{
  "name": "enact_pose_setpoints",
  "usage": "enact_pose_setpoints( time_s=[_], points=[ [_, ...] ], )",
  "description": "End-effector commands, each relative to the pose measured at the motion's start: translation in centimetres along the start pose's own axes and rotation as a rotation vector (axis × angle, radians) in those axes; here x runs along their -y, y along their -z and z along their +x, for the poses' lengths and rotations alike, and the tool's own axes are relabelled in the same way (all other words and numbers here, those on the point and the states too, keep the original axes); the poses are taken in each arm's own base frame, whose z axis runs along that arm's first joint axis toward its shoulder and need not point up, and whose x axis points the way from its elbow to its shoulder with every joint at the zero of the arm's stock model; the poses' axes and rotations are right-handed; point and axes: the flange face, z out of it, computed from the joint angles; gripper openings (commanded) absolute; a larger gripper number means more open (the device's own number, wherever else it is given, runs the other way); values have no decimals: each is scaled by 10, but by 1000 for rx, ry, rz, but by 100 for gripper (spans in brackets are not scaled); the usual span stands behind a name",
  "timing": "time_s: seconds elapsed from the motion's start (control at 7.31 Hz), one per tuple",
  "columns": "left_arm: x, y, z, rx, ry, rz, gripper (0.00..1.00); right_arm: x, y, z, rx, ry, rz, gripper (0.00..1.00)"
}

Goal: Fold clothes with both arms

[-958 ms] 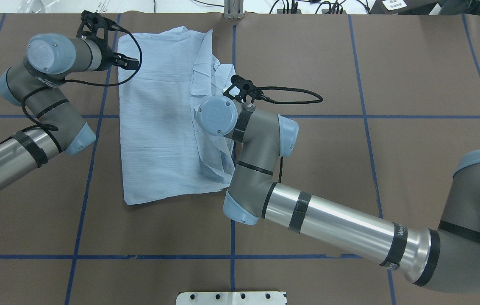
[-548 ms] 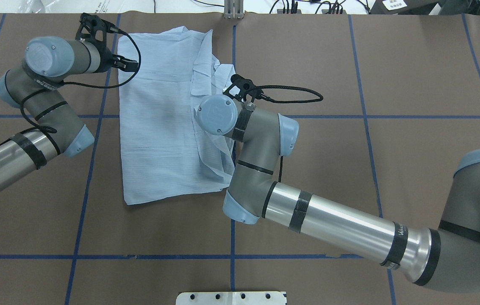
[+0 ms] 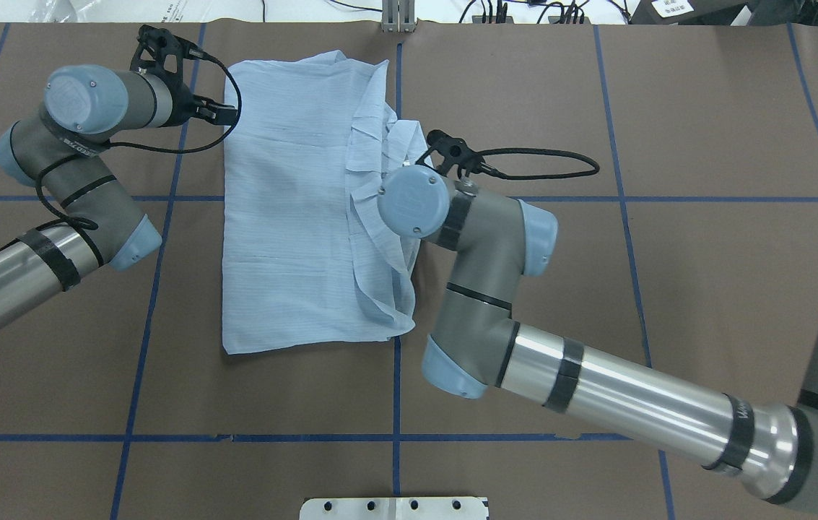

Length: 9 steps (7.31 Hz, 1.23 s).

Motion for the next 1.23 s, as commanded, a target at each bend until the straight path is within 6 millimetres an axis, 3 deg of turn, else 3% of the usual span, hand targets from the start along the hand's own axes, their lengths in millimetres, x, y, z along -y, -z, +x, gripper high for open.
enact_pose_setpoints(
  time_s=[0.0, 0.14, 0.27, 0.41, 0.68, 0.96, 1.1],
  points=[
    [-2, -1, 2, -1, 1, -3, 100, 3, 10, 82, 5, 18, -14, 0],
    [-2, -1, 2, -1, 1, -3, 100, 1, 11, 83, 7, 22, -16, 0],
    [-1, 0, 2, -3, 1, -2, 100, -2, 14, 78, 14, 65, -18, 99],
    [-1, 0, 2, -3, 1, -2, 100, -2, 25, 68, 26, 130, -25, 100],
    [-1, 0, 2, -5, -4, -3, 100, -6, 63, 14, 37, 179, -25, 100],
    [-3, -1, 3, -14, -4, -13, 100, -30, 63, -24, 5, 272, -78, 100],
    [-3, -1, 3, -14, -2, -13, 100, -44, 54, -18, -12, 417, -107, 100]
  ],
)
